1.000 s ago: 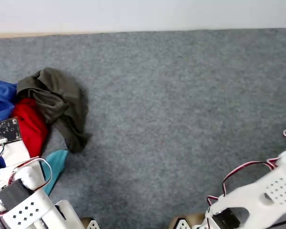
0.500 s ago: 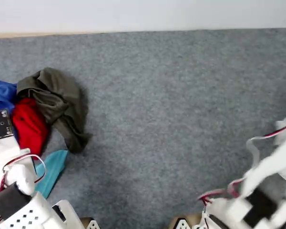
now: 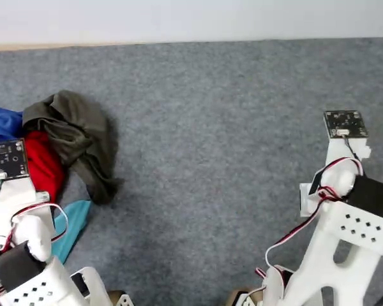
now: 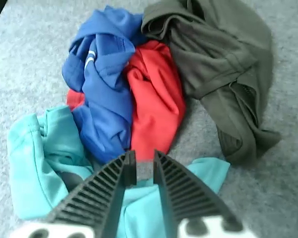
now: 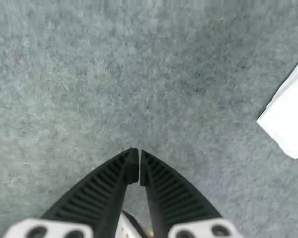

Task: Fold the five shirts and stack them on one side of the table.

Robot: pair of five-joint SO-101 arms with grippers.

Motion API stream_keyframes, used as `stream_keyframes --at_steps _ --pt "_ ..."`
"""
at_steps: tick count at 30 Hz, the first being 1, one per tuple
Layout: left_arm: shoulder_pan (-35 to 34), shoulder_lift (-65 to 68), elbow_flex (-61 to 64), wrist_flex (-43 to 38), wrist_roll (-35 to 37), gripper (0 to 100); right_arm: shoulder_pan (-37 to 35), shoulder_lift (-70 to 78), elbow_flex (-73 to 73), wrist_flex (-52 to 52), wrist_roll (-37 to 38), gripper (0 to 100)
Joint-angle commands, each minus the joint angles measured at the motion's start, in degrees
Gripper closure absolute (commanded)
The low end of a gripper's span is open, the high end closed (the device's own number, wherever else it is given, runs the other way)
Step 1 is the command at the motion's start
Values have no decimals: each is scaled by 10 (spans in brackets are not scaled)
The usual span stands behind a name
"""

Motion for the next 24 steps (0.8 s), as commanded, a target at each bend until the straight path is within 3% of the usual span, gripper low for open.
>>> stream_keyframes --at_steps 1,5,14,19,24 --pt "4 40 -46 -11 0 924 -7 -11 -1 -11 19 984" --pt "33 167 -116 -10 49 925 -5 -11 0 -3 19 987" --pt "257 439 -335 55 115 927 70 -12 -1 17 17 987" --pt "295 524 -398 68 113 920 120 -15 -1 34 19 987" --pt "270 593 -417 70 79 849 156 -16 -1 45 19 987"
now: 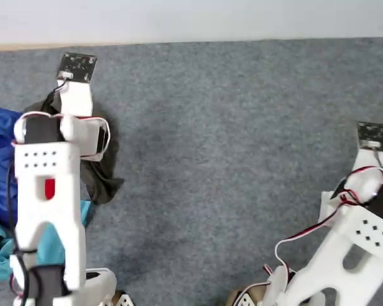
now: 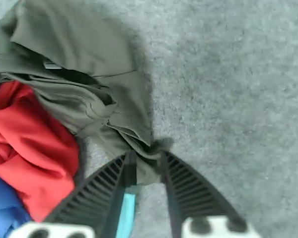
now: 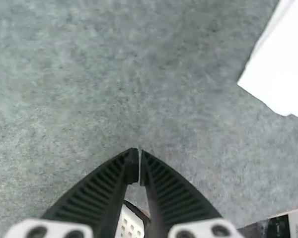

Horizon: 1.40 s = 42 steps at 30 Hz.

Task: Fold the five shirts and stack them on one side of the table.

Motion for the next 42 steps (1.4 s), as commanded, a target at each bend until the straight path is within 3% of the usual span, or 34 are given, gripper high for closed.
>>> stream_keyframes --at_steps 1,9,15,19,29,35,42 --pt "-22 33 -27 12 -18 836 36 -16 -3 23 6 987" --pt "-95 128 -98 57 -95 761 67 -12 -3 22 47 986" --pt "-100 235 -109 52 -106 761 66 -11 -3 18 52 984" --pt "-101 298 -109 5 -101 768 66 -11 -3 18 52 984" --pt "-98 367 -141 -18 -103 998 68 -15 -3 22 52 986" --pt "-40 320 -273 83 -102 997 67 -16 -3 21 52 986" --pt "112 232 -446 128 -101 997 67 -16 -3 21 52 987"
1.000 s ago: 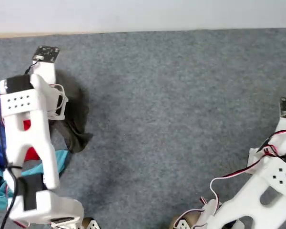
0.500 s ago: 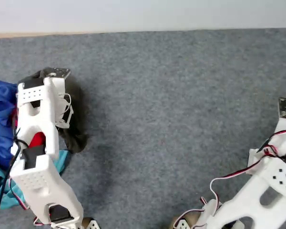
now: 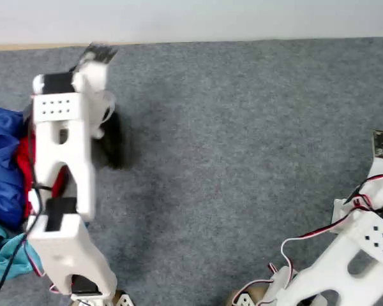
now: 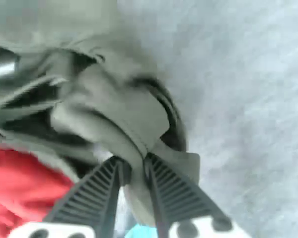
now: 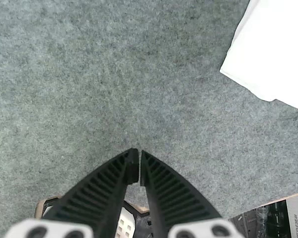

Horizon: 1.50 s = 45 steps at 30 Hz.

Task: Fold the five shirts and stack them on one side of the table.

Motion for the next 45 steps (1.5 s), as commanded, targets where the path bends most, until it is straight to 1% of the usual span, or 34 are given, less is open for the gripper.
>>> stream_keyframes --at_steps 1,3,6,8,12,18,20,23,26,30,33,35,37,39,41,45 --pt "90 -84 -95 19 -2 997 6 -13 -3 20 7 987" --pt "136 -107 -132 19 1 997 6 -13 -3 20 7 987" --pt "191 -136 -179 19 44 997 7 -13 -3 20 8 987" --pt "214 -151 -197 19 64 997 7 -13 -3 21 19 987" --pt "227 -164 -195 19 71 997 7 -13 -3 21 43 987" --pt "211 -168 -172 20 71 985 6 -13 -3 17 64 987" --pt "185 -166 -148 20 71 943 5 -12 -3 17 69 987" --pt "117 -168 -92 20 71 902 4 -8 -3 15 69 987" --pt "31 -170 -36 20 70 903 4 -8 -3 0 73 987" --pt "-97 -164 19 18 66 903 1 -8 -3 -11 104 987" --pt "-179 -164 64 -13 40 904 -7 -7 -3 -13 105 987" --pt "-218 -164 83 -27 24 915 -25 -7 -3 -12 105 987" --pt "-232 -165 89 -30 11 919 -43 -7 -3 -12 102 987" --pt "-229 -169 89 -30 8 917 -58 -7 -3 -12 101 987" --pt "-205 -169 89 -30 8 911 -66 -7 -3 -12 101 987" --pt "-118 -164 91 -25 9 838 -65 -7 -3 -9 104 987"
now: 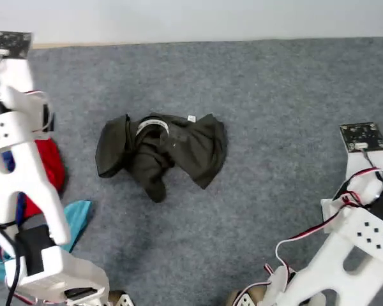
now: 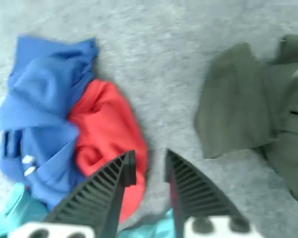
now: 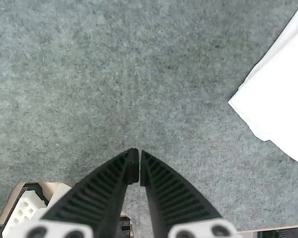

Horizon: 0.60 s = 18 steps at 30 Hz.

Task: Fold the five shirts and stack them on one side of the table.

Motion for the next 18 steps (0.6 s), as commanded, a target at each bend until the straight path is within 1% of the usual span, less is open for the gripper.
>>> stream_keyframes --at_steps 1,5,8,11,14,18 --pt "83 -25 0 -5 0 821 -6 -7 -3 0 6 987" --pt "188 -25 6 -7 -3 789 -6 -9 -3 0 6 987" --pt "257 -24 37 -28 -5 774 -6 -13 -3 1 6 987" --pt "309 -24 93 -66 -28 772 -6 -13 -3 2 6 987" --pt "358 -24 153 -117 -33 772 -5 -13 -3 8 6 987" --pt "405 -24 205 -176 -33 772 -5 -13 -3 20 6 987"
